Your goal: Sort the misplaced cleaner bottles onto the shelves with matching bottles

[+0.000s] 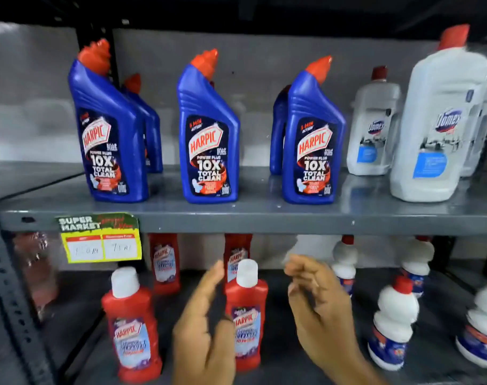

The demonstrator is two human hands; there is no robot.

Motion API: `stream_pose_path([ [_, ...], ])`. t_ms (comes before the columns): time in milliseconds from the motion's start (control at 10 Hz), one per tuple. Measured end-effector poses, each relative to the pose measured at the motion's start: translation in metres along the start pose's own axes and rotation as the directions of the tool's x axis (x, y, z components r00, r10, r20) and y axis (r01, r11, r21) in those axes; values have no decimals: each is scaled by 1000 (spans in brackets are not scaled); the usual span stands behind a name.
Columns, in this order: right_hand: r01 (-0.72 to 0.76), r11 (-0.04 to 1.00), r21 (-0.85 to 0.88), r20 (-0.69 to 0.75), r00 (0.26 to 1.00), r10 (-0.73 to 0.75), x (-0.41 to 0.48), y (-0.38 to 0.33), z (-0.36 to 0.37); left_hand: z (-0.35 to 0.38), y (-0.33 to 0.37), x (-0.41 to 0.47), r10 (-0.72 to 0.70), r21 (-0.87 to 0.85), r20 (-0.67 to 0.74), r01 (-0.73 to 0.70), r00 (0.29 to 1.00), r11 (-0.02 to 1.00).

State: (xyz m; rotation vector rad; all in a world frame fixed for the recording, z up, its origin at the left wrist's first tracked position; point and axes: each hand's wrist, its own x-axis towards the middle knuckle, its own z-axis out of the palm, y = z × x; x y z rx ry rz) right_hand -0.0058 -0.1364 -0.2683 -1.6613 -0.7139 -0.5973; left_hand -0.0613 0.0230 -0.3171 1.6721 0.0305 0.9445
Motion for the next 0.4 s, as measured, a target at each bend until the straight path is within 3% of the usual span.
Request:
stream_pose_path([
  [100, -491, 862, -128, 204, 837, 507, -35, 69, 26, 26, -37, -25, -334, 30, 79, 333, 939, 943],
  [200, -629, 773, -85, 337, 712, 616, -46, 92, 46, 32, -55, -30, -429, 57, 111, 425, 897, 904],
  [300, -611, 787, -85, 388, 707, 591, -61, 95, 66, 34, -53, -28, -438, 157, 131, 417, 890, 895],
  [400, -600, 796, -83, 349, 730, 587, -64, 91, 62, 32, -44, -36, -450, 198, 94, 426, 888, 882],
])
